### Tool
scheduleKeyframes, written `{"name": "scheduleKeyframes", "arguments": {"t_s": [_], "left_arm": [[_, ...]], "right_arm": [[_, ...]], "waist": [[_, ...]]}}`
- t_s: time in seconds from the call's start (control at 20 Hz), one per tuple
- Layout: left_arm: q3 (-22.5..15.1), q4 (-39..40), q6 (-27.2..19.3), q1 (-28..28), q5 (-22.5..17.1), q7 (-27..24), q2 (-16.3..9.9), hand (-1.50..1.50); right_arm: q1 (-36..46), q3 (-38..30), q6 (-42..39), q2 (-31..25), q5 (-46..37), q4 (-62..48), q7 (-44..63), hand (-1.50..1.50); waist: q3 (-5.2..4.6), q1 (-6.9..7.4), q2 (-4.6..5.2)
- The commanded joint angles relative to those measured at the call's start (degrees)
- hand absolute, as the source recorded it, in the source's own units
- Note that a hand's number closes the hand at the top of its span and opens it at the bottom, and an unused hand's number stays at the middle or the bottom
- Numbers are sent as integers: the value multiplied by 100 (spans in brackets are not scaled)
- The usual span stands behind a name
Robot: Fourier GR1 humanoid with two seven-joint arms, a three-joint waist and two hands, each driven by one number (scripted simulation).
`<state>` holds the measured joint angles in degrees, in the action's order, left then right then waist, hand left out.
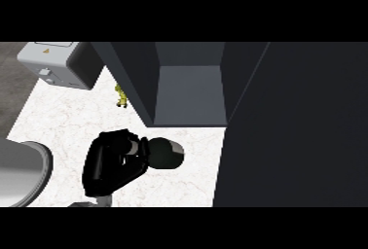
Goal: Pick up the wine, place it into the cabinet and close the cabinet
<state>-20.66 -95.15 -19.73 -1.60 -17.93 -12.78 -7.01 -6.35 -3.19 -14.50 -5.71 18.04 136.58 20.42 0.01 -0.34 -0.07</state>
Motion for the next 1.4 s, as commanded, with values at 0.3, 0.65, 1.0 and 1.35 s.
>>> {"name": "scheduleKeyframes", "arguments": {"t_s": [0.3,0.65,1.0,1.35], "left_arm": [[-58,817,-689,-1139,723,629,688,150],[151,2042,-977,-2276,800,496,697,150],[-81,3043,-1262,-2403,356,-192,700,150],[209,4078,-1010,-2996,-41,-852,701,150]], "right_arm": [[-91,-531,-197,-84,521,168,-20,-150],[124,-688,-347,-180,452,-169,-154,-150],[192,-859,-121,-287,870,297,457,-150],[346,-979,-430,-246,684,-310,-78,-150]], "waist": [[1,-3,3],[0,-18,12],[-2,-24,8],[-1,-21,15]]}}
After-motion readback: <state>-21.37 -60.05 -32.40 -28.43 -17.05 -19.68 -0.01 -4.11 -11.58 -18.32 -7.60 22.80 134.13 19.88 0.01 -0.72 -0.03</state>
